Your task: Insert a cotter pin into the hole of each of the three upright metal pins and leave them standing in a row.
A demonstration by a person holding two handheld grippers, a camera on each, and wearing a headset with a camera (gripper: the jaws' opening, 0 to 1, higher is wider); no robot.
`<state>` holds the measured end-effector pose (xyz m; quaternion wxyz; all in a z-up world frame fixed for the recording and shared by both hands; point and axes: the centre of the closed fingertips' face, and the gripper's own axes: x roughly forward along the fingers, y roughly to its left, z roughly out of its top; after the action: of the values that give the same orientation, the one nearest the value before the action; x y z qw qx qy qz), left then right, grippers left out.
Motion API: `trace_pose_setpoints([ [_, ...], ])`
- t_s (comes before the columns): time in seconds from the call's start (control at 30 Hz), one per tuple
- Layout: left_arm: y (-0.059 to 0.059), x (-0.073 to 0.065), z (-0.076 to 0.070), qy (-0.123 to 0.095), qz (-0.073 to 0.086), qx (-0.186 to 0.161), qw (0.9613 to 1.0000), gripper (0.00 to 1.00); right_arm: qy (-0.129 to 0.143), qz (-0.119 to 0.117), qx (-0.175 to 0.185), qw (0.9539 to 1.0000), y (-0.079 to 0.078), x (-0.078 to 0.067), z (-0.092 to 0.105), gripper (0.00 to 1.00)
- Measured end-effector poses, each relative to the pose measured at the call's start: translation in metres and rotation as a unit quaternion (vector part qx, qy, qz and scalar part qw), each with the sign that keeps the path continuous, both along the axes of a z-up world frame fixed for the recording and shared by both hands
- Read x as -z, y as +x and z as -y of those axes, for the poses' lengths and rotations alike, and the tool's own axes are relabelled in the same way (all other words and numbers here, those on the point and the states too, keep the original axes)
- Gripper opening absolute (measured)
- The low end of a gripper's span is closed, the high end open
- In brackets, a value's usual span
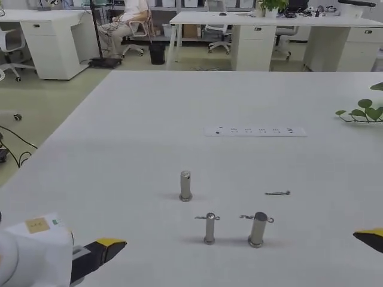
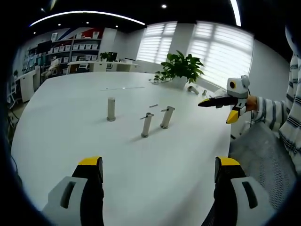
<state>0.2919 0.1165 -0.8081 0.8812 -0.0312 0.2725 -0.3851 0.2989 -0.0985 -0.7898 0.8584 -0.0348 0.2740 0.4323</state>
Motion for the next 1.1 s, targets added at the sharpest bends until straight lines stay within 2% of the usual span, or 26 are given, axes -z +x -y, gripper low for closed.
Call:
trace_pose_setpoints([
  [0.1, 0.001, 0.0, -0.001, -0.001, -0.004, 0.0, 1.0, 0.99, -0.001, -0.009, 0.007, 0.9999, -0.001, 0.003, 0.003, 1.0],
  [0.53, 0.008, -0.001, -0.004, 0.003, -0.004, 0.002, 1.0, 0.99, -0.005, -0.016, 0.029, 0.9994, -0.001, 0.005, 0.008, 1.0],
  [0.77, 0.025, -0.005, -0.009, 0.011, 0.003, 0.002, 0.9999, 0.99, -0.008, -0.021, 0.036, 0.9991, -0.003, 0.007, 0.009, 1.0],
  [0.87, 0.036, -0.009, -0.014, 0.018, 0.009, 0.002, 0.9998, 0.99, -0.015, -0.024, 0.036, 0.9989, -0.004, 0.01, 0.011, 1.0],
  [1.1, 0.061, -0.018, -0.02, 0.019, 0.021, -0.002, 0.9996, 0.96, -0.022, -0.02, 0.043, 0.9986, -0.004, 0.01, 0.013, 1.0],
])
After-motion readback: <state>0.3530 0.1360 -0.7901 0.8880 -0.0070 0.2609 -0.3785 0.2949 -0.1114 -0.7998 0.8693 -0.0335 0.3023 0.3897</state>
